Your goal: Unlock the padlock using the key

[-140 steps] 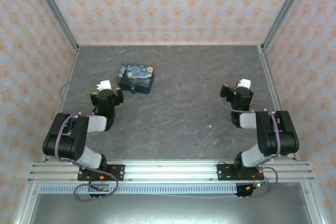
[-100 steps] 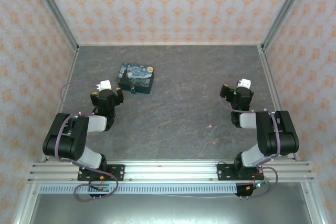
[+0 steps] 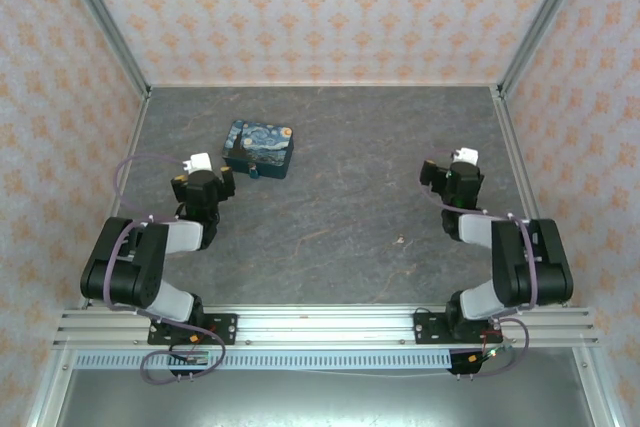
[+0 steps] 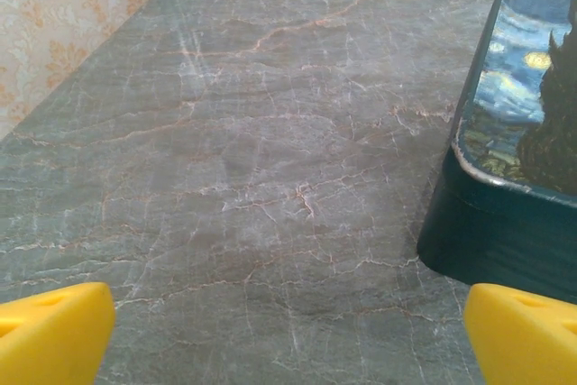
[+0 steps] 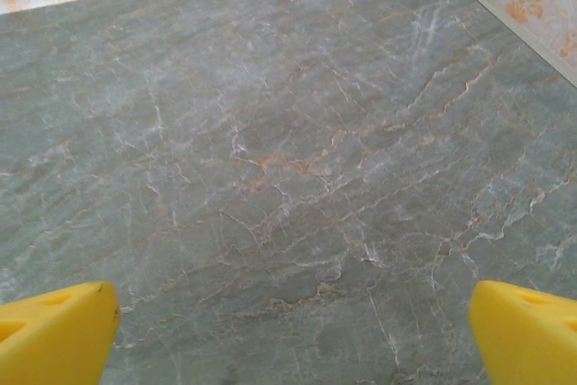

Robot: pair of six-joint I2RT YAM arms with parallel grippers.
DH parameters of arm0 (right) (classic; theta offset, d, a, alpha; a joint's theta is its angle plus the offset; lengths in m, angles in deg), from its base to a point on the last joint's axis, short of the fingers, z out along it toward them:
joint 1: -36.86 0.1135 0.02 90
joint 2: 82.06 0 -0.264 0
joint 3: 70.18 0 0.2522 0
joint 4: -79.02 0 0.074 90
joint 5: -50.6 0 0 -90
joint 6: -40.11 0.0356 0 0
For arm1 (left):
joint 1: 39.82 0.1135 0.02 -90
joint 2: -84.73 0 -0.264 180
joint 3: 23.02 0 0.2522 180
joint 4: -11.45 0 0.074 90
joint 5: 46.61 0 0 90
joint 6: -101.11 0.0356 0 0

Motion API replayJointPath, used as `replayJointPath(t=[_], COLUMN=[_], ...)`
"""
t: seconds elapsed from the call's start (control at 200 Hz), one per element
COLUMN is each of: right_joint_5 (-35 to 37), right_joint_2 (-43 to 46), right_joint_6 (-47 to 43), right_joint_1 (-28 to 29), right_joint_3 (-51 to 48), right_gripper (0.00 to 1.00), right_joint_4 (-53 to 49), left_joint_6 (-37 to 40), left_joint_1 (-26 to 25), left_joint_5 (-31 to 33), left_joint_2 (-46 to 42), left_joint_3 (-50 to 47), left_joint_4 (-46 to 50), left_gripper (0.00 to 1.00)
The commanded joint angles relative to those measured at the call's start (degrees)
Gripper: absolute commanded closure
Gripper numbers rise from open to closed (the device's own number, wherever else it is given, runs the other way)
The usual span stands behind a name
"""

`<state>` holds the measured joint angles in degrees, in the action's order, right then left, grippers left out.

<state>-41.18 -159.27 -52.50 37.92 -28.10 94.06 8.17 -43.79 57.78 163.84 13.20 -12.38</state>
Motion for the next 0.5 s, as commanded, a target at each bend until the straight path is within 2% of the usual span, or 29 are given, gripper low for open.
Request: replayJointPath(t=[0.0,0.09,0.215,0.34,0.495], right_joint_5=[-5.8,-9.9,-11.3,-11.7,-10.5], right_joint_2=[9.0,14.8,17.5,17.3,13.0], right_joint_6=[1.2,4.3,9.2,14.8,17.9], right_joint_1=[-0.1,2.0,7.8,13.9,20.0], right_joint_3=[5.1,9.2,14.4,14.8,13.2], right_gripper=[0.01,0.00,0.09,0.15,0.23], right_joint_4=[-16.0,-28.6,-46.9,-58.4,-65.2], left_joint_6=[-2.2,-8.3,-18.0,-25.3,-31.4], left_joint_1=[0.1,0.1,-0.6,-5.1,-13.6], left_joint_5=[2.9,-1.0,-9.2,-16.3,-17.3], left_joint_2=[-10.9,-19.9,-26.8,-29.9,-29.8], left_joint_3=[2.6,6.1,9.8,9.5,7.5], left_joint_4=[10.8,22.5,34.2,38.0,37.4], left_gripper=[0.00,0.00,0.00,0.00,0.00])
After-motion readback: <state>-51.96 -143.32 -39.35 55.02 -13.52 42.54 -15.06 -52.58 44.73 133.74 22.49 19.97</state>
